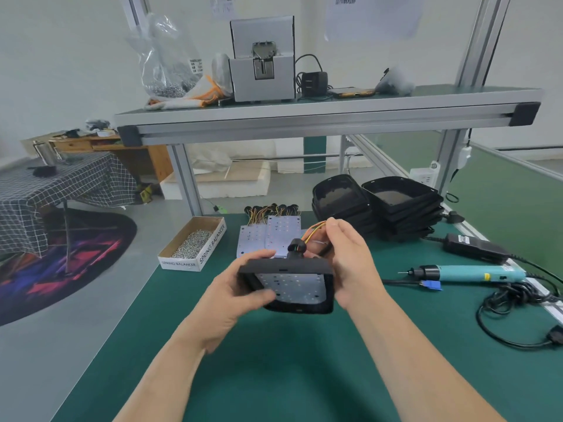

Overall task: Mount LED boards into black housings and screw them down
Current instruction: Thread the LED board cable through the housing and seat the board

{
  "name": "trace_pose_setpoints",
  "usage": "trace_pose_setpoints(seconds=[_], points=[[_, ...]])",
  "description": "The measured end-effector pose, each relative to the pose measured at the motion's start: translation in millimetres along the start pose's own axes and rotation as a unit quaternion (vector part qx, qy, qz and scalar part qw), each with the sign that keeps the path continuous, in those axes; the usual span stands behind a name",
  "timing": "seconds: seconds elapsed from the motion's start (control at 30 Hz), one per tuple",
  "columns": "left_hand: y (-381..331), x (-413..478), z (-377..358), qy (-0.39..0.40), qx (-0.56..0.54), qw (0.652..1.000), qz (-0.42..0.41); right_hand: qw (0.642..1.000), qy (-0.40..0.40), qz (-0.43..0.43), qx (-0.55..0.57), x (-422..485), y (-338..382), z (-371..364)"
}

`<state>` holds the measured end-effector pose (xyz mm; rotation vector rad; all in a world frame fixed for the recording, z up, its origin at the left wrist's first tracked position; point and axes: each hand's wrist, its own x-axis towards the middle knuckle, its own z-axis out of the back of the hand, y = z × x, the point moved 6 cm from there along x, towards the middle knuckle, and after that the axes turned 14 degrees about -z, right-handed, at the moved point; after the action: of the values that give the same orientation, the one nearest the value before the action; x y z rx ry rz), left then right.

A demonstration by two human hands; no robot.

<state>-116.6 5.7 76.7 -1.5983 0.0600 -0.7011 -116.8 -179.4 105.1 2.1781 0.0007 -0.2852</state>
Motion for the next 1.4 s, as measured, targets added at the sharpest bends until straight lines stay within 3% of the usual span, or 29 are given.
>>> trace_pose_setpoints(seconds=[0.13,0.2,0.33,0.43,0.47,0.53,0.57,0.6,0.7,0.9,1.0,1.07,1.27,1.4], points=[[2.9,16.0,-6.8,-0.068,-0.094,0.993,-0.006,1.0,-0.016,-0.003,0.018,0.6,-7.0,4.4],[3.8,21.8,-2.5,-0.084,-0.14,0.987,0.009,1.0,0.027,-0.001,-0.004,0.5,-7.3,5.8],[3.2,26.1,8.0,-0.079,-0.237,0.968,0.026,0.974,0.168,-0.047,-0.147,-6.0,-8.5,0.2],[2.0,26.3,6.4,-0.043,-0.261,0.964,0.019,0.944,0.157,-0.062,-0.283,-8.3,-5.2,-0.9],[4.2,26.5,6.3,-0.049,-0.262,0.964,0.021,0.918,0.137,-0.026,-0.372,-8.2,0.3,-1.8],[12.0,26.2,9.2,-0.085,-0.256,0.962,0.028,0.811,0.104,0.091,-0.569,-9.0,11.5,-10.1],[15.7,26.0,10.3,-0.105,-0.259,0.96,0.031,0.756,0.094,0.134,-0.633,-11.3,14.8,-16.1],[19.0,26.4,10.5,-0.118,-0.268,0.956,0.033,0.728,0.087,0.145,-0.665,-13.0,16.7,-20.6],[24.9,29.6,10.8,-0.135,-0.282,0.949,0.037,0.744,0.103,0.105,-0.651,-14.5,12.4,-28.1],[26.9,39.4,2.0,-0.111,-0.314,0.94,0.069,0.723,0.089,0.203,-0.654,-14.0,12.0,-25.1],[32.1,39.7,-7.4,-0.113,-0.373,0.915,0.107,0.698,0.062,0.237,-0.673,-12.3,14.0,-21.1],[32.4,38.3,-15.8,-0.112,-0.426,0.889,0.122,0.701,0.052,0.251,-0.666,-11.5,13.2,-20.9],[25.2,34.0,-34.3,-0.116,-0.521,0.834,0.141,0.755,0.073,0.196,-0.621,-9.0,11.0,-20.6],[16.7,32.0,-40.4,-0.083,-0.538,0.825,0.151,0.826,0.092,0.149,-0.536,-14.0,0.9,-23.9]])
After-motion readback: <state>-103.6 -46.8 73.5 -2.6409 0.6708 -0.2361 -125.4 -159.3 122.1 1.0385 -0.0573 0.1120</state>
